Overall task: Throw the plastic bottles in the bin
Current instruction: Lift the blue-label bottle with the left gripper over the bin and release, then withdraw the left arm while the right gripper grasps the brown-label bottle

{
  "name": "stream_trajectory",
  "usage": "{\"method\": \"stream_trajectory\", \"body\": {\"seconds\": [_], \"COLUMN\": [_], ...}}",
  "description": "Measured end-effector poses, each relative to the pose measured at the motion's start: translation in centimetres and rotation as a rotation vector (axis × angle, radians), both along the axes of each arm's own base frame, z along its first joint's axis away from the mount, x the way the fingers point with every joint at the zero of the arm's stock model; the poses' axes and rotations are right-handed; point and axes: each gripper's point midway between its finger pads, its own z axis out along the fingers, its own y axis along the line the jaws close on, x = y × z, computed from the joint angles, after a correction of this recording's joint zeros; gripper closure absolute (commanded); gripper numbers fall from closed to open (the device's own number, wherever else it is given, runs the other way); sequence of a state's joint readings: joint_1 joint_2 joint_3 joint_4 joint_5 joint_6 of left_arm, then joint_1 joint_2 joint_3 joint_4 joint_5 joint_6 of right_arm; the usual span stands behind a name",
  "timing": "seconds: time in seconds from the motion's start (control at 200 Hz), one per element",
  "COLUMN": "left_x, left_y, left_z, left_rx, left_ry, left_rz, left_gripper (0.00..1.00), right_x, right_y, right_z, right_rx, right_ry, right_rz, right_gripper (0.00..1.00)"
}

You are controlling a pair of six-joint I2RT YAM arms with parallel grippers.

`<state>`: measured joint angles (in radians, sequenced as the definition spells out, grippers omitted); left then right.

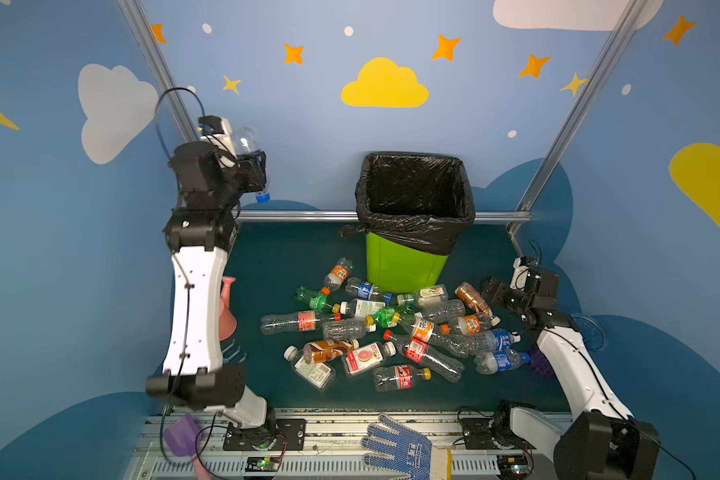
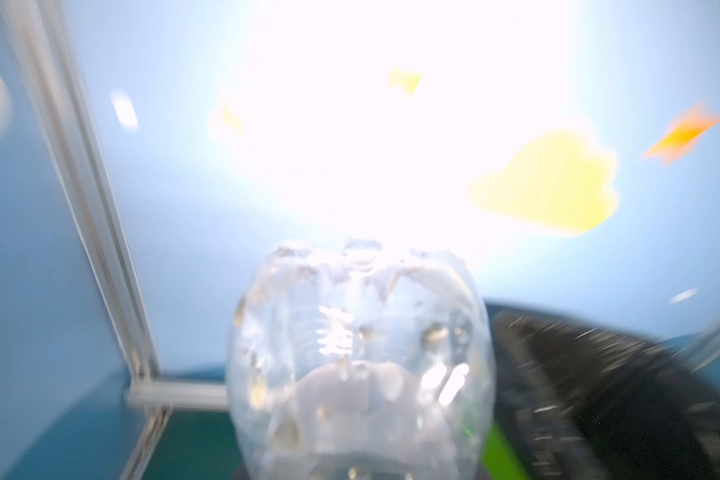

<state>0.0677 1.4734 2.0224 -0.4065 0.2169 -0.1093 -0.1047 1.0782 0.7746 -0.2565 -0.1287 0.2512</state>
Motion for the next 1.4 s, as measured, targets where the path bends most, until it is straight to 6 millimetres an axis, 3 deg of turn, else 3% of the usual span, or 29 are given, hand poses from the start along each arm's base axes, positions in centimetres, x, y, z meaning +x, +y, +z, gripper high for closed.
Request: {"method": "stream_trajectory", "body": {"seconds": [0.11, 0.195, 0.275, 0.38, 0.451, 0.491, 0.586, 0.656, 0.721, 0.811, 0.866, 0.936, 0.996, 1.071, 1.136, 1.201, 1.286, 1.397], "left_x": [-5.6, -7.3, -5.6, 0.0, 4.5, 6.7, 9.9, 9.9, 8.2, 3.1, -1.5, -7.6, -11.7, -14.9, -15.3, -13.5, -9.0, -3.0], "left_y": [-1.8, -3.7, -7.7, -15.7, -21.1, -23.8, -26.5, -26.3, -25.3, -23.2, -21.4, -18.8, -16.9, -15.0, -14.1, -13.7, -13.1, -11.0], "left_z": [6.7, 9.0, 9.1, 8.6, 5.7, 2.7, -5.2, -7.5, -6.2, 0.5, 6.1, 11.8, 14.5, 16.0, 15.3, 12.6, 6.5, -4.5], "left_rx": [-0.062, -0.107, -0.136, -0.126, -0.116, -0.117, -0.123, -0.108, -0.102, -0.093, -0.09, -0.085, -0.077, -0.074, -0.073, -0.064, -0.048, -0.058], "left_ry": [-0.251, -0.36, -0.355, -0.26, -0.178, -0.116, 0.116, 0.185, 0.164, 0.0, -0.153, -0.331, -0.435, -0.514, -0.515, -0.456, -0.303, -0.033], "left_rz": [-0.073, -0.144, -0.251, -0.415, -0.506, -0.561, -0.605, -0.591, -0.575, -0.57, -0.57, -0.558, -0.537, -0.494, -0.453, -0.405, -0.331, -0.234], "left_gripper": [0.53, 0.54, 0.53, 0.44, 0.34, 0.26, 0.05, 0.0, 0.0, 0.0, 0.0, 0.0, 0.0, 0.0, 0.0, 0.0, 0.0, 0.0], "right_x": [-0.2, -0.4, -0.5, -0.6, -0.6, -0.7, -0.9, -1.2, -1.5, -1.9, -2.1, -2.2, -2.3, -2.3, -2.3, -2.2, -1.9, -1.2], "right_y": [-0.2, -0.4, -0.5, -0.4, -0.3, -0.2, -0.4, -0.7, -1.0, -1.1, -1.2, -1.2, -1.3, -1.4, -1.4, -1.4, -1.4, -1.2], "right_z": [0.8, 1.5, 1.9, 2.2, 2.1, 2.1, 2.2, 2.2, 1.9, 1.1, 0.6, 0.2, 0.2, 0.0, -0.4, -0.9, -1.8, -3.0], "right_rx": [0.0, -0.001, 0.001, 0.011, 0.017, 0.019, 0.02, 0.02, 0.027, 0.045, 0.054, 0.06, 0.064, 0.067, 0.069, 0.068, 0.065, 0.064], "right_ry": [-0.025, -0.045, -0.06, -0.067, -0.066, -0.066, -0.07, -0.074, -0.071, -0.054, -0.041, -0.029, -0.025, -0.017, -0.001, 0.025, 0.067, 0.129], "right_rz": [-0.006, -0.013, -0.017, -0.009, -0.003, 0.0, -0.005, -0.017, -0.031, -0.047, -0.053, -0.058, -0.062, -0.069, -0.07, -0.067, -0.052, -0.028], "right_gripper": [0.02, 0.02, 0.02, 0.02, 0.02, 0.02, 0.02, 0.02, 0.02, 0.02, 0.02, 0.02, 0.02, 0.02, 0.03, 0.04, 0.08, 0.11]}}
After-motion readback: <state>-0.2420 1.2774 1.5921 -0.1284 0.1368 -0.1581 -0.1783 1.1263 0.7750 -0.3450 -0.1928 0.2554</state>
